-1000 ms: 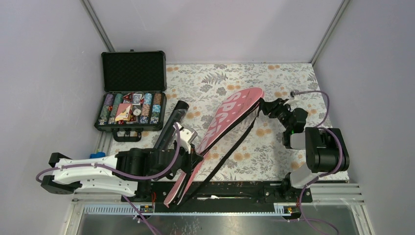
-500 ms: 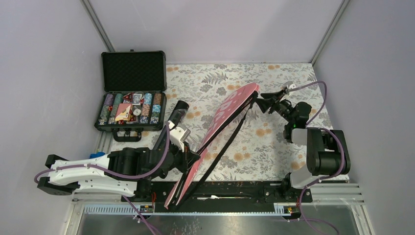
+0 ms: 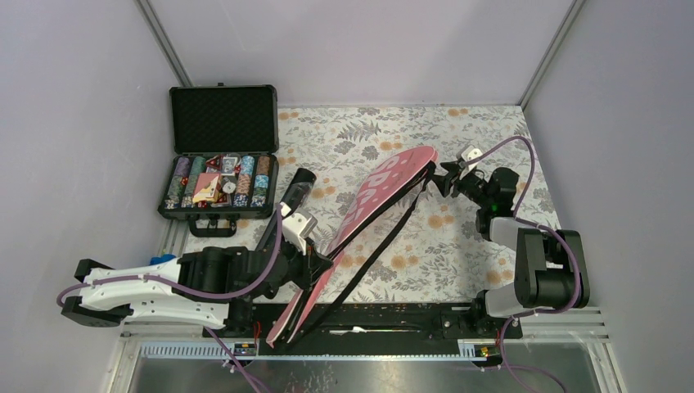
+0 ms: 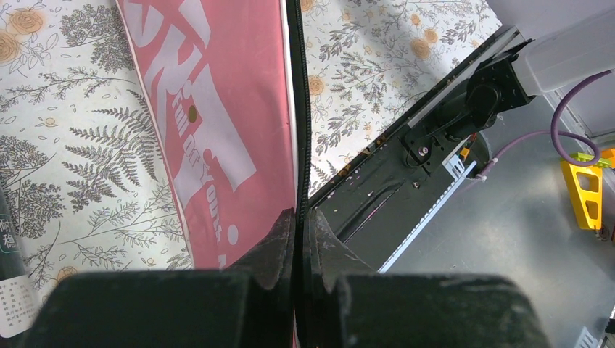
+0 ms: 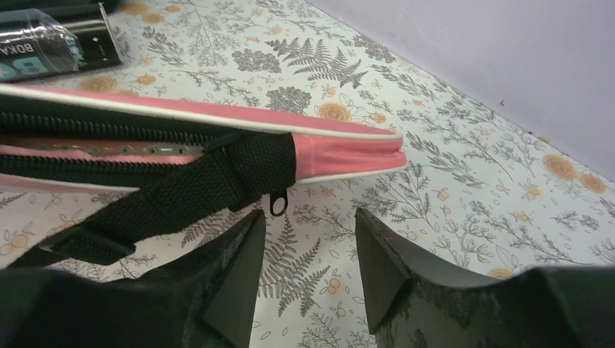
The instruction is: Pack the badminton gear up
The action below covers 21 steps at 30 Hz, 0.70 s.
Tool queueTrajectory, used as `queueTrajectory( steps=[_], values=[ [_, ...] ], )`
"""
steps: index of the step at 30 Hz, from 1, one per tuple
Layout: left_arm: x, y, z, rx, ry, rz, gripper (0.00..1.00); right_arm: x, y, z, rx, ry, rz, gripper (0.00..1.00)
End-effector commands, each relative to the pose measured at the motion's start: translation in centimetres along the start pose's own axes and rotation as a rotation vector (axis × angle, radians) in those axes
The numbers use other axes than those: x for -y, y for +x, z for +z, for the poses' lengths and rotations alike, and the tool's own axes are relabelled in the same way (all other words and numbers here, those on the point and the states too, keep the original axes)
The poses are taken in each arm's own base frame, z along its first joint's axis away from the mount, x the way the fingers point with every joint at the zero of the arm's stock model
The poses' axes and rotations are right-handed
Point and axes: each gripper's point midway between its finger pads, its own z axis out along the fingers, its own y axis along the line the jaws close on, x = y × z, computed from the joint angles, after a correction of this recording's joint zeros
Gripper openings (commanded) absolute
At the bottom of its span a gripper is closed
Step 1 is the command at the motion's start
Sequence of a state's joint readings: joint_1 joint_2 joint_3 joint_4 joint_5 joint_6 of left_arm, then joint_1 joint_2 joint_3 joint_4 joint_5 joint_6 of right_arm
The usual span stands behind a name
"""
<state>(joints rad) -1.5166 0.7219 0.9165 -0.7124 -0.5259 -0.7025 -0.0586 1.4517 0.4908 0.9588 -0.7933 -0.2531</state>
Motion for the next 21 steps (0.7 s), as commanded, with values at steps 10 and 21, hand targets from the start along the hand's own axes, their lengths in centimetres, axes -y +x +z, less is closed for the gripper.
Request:
queueTrajectory(
  steps=[10,21],
  values=[
    [2.1,-4.7,-1.6,0.14,0.087,-0.094,0.0,1.1,-2.1,0.8,0.036,0.053,-0.178,0.49],
    [2.1,-4.5,-1.4,0.135,0.084,-0.099,0.0,1.3,-3.1,0.6,0.072,0.092,-0.222,0.5]
  ],
)
